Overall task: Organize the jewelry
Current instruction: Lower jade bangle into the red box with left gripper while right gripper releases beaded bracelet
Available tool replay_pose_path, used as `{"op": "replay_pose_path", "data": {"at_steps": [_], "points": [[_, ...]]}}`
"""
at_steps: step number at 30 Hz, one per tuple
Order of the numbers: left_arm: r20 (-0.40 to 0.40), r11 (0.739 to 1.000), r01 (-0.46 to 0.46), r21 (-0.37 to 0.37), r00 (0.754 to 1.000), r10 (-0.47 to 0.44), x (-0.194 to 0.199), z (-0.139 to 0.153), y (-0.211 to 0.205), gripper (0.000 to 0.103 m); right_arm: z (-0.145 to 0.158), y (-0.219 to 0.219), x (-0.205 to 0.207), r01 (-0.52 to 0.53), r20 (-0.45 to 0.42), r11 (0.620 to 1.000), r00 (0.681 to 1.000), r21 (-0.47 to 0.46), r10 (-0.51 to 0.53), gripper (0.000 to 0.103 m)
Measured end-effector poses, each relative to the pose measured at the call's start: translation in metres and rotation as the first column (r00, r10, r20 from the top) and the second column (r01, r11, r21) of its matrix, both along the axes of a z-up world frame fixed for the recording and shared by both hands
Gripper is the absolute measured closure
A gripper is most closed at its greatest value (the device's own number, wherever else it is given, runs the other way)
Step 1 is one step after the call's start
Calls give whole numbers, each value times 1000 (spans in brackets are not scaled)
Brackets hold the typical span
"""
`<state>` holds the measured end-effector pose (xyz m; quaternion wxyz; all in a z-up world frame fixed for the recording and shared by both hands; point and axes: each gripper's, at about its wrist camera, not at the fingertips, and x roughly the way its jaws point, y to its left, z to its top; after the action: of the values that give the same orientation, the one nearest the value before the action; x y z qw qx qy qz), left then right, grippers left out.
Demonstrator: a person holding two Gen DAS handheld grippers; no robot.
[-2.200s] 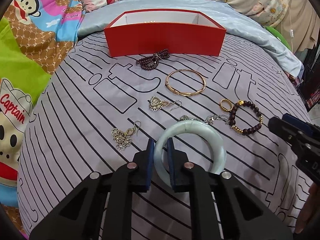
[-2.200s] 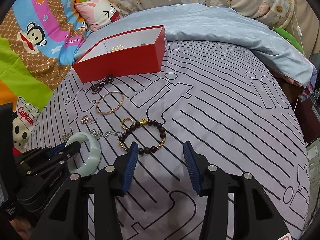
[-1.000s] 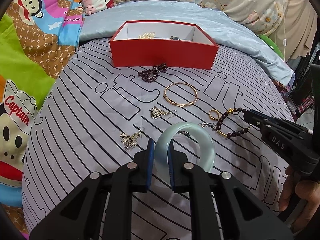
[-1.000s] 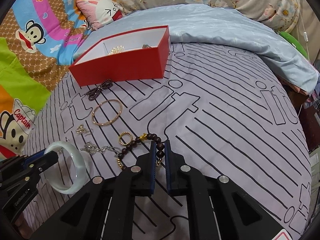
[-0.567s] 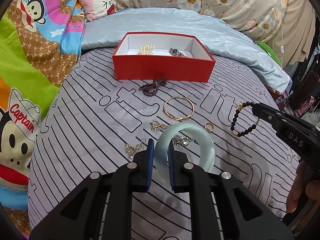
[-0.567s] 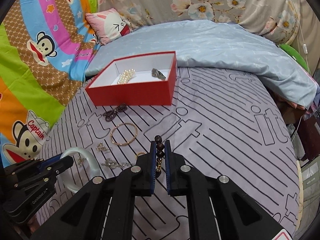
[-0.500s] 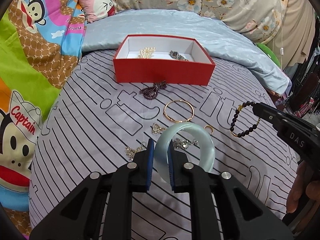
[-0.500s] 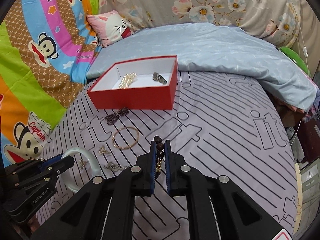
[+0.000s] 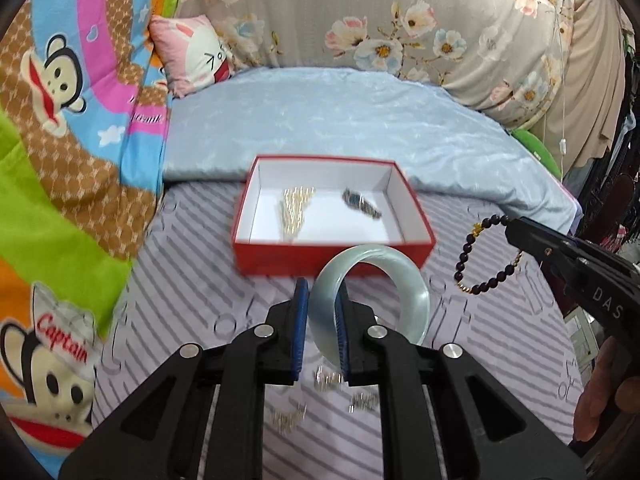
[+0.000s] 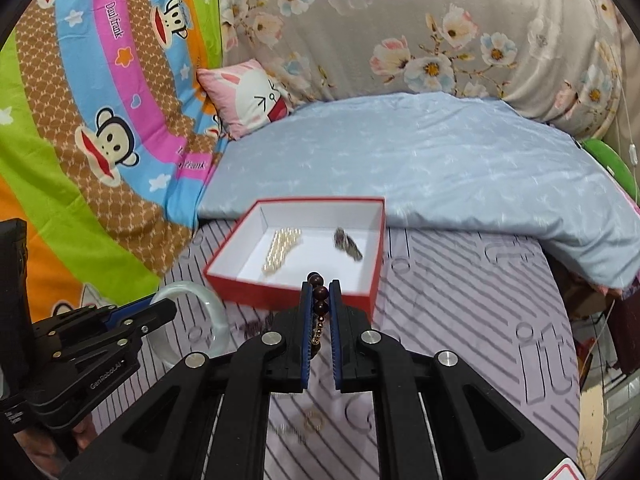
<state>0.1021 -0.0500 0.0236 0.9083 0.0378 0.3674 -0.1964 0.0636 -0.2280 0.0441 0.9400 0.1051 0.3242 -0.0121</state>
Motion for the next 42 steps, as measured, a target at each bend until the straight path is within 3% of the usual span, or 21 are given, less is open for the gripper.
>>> {"op": "replay_pose_path", "data": {"at_steps": [8,17,27,34,36,42], "points": [[35,1000,-7,-1,999,7,76,8,-30,90,2,-6,79,-24,-8,999,1000,29,24,96],[-25,1000,3,23,1000,-3,135,-33,-57,90,-41,-18,144,-14,-75,997,997,78,20,96],[-75,998,16,53,997,-12,155,-70,-67,90,-84,-17,164,-7,-155,998,988,61,16,96],[-98,997,3,74,995,5,162,-87,-66,84,-99,-19,165,11,-170,999,985,37,-5,94],[-83,998,-3,61,997,8,162,-86,-64,84,-100,-17,165,16,-168,1000,986,20,-13,85],[-1,999,-9,40,1000,10,156,-63,-60,74,-96,-19,158,29,-154,999,988,21,-26,81]]}}
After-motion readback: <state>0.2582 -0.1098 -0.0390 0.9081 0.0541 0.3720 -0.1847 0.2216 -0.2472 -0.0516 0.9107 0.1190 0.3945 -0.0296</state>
